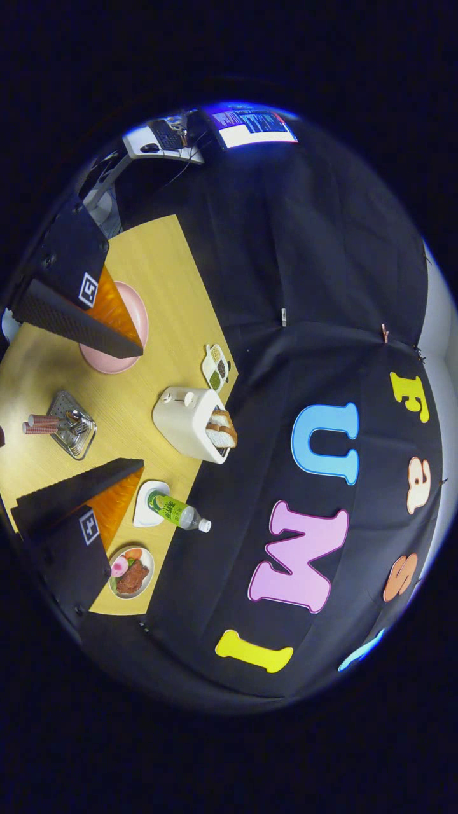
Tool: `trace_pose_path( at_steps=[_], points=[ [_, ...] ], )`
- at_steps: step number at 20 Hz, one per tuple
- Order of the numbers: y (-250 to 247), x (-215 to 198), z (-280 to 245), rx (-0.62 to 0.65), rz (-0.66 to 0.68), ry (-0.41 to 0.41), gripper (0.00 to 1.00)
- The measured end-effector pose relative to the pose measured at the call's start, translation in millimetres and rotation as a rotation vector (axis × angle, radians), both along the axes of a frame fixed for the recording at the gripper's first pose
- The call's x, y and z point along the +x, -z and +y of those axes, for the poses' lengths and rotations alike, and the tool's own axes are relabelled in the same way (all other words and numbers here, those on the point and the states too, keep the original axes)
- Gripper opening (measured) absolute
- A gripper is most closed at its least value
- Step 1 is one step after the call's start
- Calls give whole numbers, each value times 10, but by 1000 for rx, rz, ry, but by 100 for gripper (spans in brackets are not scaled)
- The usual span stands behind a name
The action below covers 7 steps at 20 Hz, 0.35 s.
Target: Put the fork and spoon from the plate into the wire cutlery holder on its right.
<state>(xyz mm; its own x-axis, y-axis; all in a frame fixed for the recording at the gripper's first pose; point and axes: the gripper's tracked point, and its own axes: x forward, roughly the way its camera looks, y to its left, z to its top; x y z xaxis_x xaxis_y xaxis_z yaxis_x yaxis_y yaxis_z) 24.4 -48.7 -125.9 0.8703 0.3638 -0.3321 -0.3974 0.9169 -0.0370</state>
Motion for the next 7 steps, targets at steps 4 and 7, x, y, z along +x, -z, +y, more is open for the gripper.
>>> trace_pose_path(
  at_steps=[4,7],
  points=[
    [-31,62,-37,22,-4,26,98],
    [-12,87,-91,30,1,35,98]
  ],
)
